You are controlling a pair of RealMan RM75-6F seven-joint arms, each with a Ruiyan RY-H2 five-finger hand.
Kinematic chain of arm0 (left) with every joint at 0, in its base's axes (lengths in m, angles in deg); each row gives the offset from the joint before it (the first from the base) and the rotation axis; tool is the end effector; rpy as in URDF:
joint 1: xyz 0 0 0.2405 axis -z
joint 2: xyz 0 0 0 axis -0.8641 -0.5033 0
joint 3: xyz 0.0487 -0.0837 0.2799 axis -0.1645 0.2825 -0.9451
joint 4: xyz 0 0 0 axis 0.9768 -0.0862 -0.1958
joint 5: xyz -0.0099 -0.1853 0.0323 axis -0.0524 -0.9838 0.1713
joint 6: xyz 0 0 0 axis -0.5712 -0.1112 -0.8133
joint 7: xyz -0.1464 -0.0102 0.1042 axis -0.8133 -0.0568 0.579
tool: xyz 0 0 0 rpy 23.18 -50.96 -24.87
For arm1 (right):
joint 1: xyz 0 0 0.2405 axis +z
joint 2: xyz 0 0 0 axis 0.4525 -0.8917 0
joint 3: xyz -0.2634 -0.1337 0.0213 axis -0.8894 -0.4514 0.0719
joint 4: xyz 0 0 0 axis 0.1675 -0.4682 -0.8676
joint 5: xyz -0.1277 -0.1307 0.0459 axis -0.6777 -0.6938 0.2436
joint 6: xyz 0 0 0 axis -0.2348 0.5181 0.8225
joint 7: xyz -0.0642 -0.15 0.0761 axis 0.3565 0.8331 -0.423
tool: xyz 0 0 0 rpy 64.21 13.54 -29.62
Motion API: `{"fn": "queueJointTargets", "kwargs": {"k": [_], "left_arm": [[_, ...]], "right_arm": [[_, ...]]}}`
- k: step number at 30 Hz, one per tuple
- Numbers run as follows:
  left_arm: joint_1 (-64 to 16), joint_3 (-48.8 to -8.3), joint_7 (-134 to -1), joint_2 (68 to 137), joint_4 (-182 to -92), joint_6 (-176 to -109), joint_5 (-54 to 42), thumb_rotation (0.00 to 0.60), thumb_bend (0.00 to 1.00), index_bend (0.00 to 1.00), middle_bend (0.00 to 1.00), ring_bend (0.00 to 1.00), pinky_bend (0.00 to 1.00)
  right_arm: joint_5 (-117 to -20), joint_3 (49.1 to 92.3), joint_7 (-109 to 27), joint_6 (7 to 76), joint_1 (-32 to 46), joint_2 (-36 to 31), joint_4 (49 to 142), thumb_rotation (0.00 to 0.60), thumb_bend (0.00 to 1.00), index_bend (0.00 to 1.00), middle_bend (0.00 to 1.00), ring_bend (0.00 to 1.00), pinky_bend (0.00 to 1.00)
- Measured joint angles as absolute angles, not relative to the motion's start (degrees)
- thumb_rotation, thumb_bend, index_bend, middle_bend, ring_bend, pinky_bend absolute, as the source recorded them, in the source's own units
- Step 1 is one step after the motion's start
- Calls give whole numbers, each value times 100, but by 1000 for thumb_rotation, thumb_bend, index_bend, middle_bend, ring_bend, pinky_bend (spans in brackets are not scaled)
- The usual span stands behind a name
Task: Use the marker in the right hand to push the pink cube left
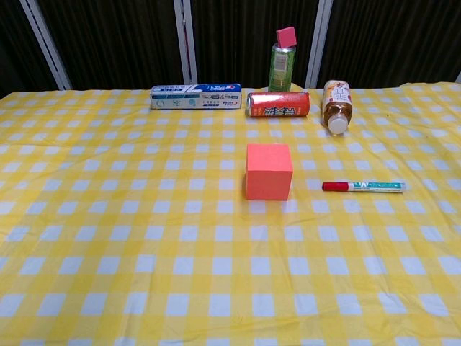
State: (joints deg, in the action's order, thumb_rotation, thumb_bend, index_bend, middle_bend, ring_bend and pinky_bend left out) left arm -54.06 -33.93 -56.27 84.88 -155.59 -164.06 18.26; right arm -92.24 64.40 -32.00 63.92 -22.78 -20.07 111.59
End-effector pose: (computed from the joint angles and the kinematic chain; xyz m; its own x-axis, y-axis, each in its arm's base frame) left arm -0.3385 0.2236 0.1896 0.5693 -0.0122 0.8221 0.8220 -0.0098 -0.5694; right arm -0.3390 -0.2177 0.1952 0.5166 0.0397 0.8553 -0.8559 -0.0056 0.5172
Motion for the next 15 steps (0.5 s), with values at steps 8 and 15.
{"fn": "queueJointTargets", "kwargs": {"k": [8,15], "left_arm": [[-5402,-3396,-5680,8469,-15580,-16413,1842,600,0,0,0,0,26],[-5395,-3406,-5745,8470,-15561,-16409,1859,600,0,4,0,0,26]], "right_arm": [[-9175,6435,-3222,6358,-2286,-2019,11211,600,367,0,0,0,36],[-9288,6414,-3254,6362,-2256,-1989,11169,600,367,0,0,0,36]]}}
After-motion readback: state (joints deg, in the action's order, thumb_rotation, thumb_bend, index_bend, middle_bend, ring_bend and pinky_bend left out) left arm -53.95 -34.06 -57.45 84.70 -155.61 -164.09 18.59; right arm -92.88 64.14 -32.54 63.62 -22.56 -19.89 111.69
